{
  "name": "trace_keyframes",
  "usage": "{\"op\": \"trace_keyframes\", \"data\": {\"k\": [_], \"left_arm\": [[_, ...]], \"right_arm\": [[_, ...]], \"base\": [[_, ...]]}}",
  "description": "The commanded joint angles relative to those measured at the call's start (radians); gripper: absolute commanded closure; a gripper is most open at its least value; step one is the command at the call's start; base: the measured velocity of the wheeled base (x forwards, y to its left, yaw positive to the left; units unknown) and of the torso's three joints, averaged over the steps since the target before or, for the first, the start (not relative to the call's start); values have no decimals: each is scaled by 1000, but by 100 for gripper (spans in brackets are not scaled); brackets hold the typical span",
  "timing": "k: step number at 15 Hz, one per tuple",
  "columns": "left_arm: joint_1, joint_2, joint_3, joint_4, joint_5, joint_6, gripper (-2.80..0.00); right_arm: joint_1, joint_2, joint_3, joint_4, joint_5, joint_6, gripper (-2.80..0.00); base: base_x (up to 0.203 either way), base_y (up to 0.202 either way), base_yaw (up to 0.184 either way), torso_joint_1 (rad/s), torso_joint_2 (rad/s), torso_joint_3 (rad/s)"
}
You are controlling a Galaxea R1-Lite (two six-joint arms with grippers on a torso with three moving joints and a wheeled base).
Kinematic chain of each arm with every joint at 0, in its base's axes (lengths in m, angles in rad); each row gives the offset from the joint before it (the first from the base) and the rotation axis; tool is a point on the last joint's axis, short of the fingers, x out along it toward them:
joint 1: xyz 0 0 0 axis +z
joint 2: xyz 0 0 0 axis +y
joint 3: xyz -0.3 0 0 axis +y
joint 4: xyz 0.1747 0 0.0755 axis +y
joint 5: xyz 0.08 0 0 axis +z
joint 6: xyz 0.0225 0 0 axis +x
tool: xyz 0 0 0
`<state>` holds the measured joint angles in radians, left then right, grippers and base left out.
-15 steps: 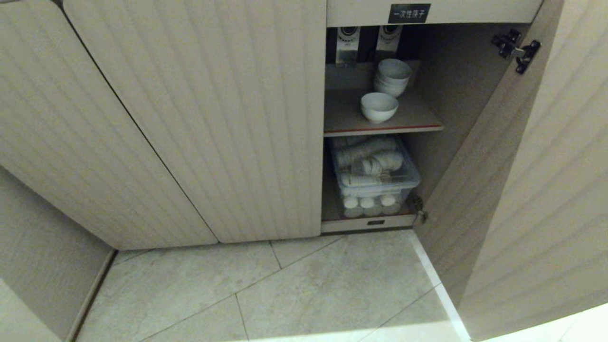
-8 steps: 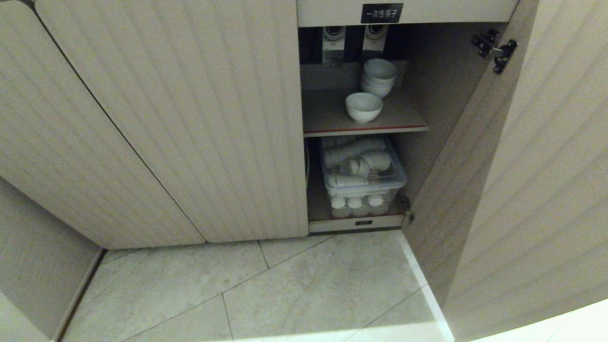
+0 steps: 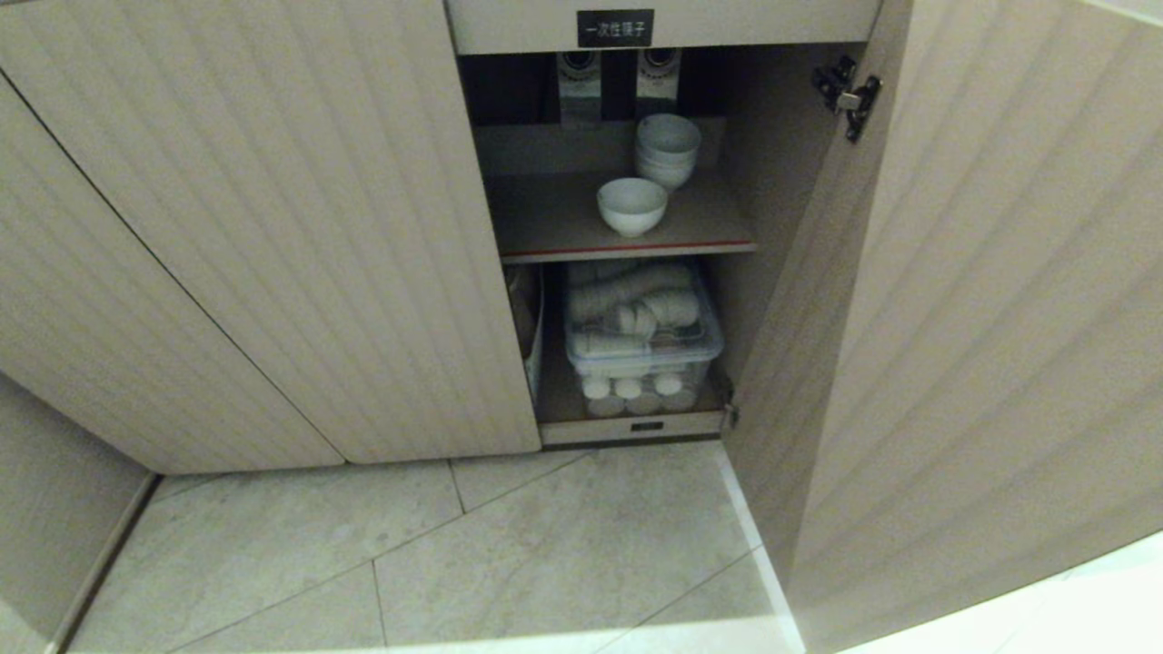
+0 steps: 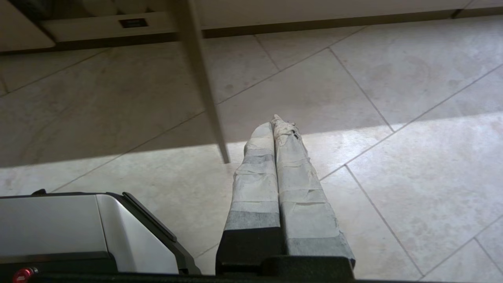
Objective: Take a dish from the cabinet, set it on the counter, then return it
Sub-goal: Close the cabinet door
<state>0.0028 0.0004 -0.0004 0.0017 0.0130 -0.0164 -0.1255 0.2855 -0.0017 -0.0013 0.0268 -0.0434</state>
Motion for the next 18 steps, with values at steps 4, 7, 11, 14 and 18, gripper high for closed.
{"op": "trace_keyframes", "data": {"k": [4,7,11,14,18], "left_arm": [[0,0,0,0,1,-2,0],[0,0,0,0,1,-4,0],[0,0,0,0,1,-4,0],[0,0,0,0,1,-5,0],[0,0,0,0,2,-7,0]], "right_arm": [[0,1,0,1,1,-4,0],[0,1,0,-2,1,0,0],[0,1,0,0,1,-1,0],[0,1,0,1,1,-3,0],[0,1,0,1,1,-1,0]], "base": [[0,-178,2,5,5,3],[0,-27,-2,-1,1,2],[0,0,0,0,0,0],[0,0,0,0,0,0],[0,0,0,0,0,0]]}}
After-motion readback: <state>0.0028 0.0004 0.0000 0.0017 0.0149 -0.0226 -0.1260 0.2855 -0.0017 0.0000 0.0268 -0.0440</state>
